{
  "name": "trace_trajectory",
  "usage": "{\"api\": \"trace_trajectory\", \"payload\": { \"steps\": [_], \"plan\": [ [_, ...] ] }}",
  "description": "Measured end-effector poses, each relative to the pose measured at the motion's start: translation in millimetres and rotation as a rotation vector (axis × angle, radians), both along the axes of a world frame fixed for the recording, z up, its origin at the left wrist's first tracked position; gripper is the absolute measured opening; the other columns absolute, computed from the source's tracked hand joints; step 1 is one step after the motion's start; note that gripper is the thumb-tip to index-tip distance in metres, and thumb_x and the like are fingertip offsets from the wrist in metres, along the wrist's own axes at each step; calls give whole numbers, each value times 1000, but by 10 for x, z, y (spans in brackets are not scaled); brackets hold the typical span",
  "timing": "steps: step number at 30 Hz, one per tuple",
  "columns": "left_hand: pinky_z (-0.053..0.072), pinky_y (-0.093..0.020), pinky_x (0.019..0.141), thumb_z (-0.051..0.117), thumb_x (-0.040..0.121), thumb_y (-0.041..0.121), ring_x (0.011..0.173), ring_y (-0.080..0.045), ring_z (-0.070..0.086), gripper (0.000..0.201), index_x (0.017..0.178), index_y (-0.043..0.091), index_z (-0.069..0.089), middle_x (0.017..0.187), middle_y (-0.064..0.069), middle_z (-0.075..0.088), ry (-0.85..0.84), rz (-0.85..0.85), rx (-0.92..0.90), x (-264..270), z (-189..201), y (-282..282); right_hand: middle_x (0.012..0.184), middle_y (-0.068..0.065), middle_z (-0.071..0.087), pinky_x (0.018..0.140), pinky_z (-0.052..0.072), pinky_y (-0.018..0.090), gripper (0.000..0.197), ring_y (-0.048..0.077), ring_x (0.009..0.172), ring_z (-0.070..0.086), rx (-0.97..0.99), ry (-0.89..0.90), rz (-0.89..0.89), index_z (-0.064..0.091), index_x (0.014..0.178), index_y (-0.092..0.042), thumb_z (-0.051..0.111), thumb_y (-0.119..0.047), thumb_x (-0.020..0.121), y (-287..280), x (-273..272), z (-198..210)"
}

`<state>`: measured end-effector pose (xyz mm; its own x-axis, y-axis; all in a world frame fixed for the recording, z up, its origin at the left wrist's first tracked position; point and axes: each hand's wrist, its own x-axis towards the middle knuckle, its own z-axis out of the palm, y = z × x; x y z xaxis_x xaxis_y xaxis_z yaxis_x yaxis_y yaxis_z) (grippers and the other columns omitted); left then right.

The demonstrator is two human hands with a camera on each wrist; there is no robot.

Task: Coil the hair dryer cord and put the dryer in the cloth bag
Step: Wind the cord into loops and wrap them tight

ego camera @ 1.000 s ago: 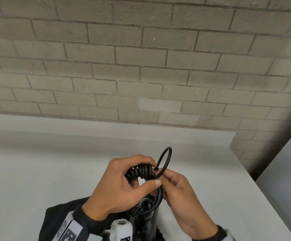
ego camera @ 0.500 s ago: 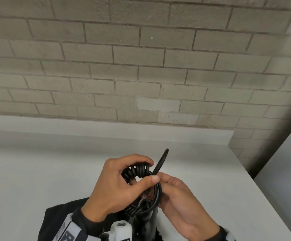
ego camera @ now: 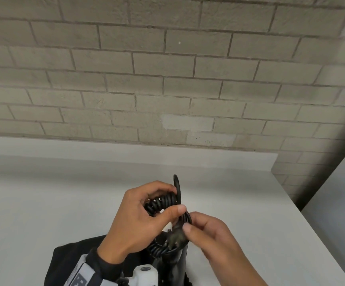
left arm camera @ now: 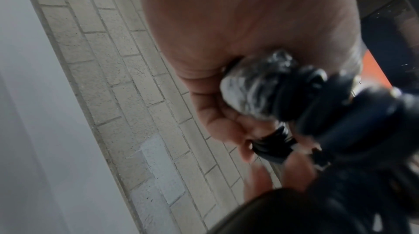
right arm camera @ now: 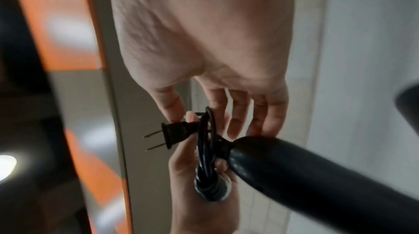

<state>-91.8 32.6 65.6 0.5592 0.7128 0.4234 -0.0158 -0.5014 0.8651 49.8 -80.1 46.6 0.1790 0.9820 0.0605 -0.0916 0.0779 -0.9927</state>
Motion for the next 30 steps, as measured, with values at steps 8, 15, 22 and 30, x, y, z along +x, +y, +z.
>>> {"api": "trace_trajectory", "payload": {
  "steps": [8, 15, 22, 30],
  "plan": [
    [46, -14, 55, 83, 76, 34, 51, 4, 59, 21, 92, 27, 71, 85, 4, 75, 15, -4, -50, 21, 20, -40, 125, -15, 48, 84, 44, 12, 48, 13, 93, 61, 323, -685, -246, 66, 105, -42, 87, -31, 63, -143, -68, -41],
    [48, -22, 64, 75, 73, 44, 56, 0, 63, 52, 121, 44, 57, 90, 12, 74, 40, 68, -83, 55, 22, -75, 102, -11, 68, 81, 49, 18, 17, 13, 98, 65, 436, -677, -436, 70, 86, -34, 76, -40, 72, -207, -98, 220],
    [54, -36, 71, 61, 86, 55, 65, -13, 61, 30, 115, 49, 64, 84, 12, 72, 166, 1, 84, 35, 27, -28, 81, 15, 74, 64, 59, 26, 47, 26, 70, 75, 385, -46, -303, 75, 83, -10, 85, -49, 58, -211, 36, 637],
    [38, -10, 53, 61, 90, 53, 48, 3, 51, 29, 115, 40, 68, 70, 18, 65, 123, -73, 10, 9, 80, -1, 78, 11, 71, 59, 58, 29, 17, 29, 70, 74, 317, 245, -276, 71, 74, -12, 69, -28, 67, -173, 236, 901]
  ]
}}
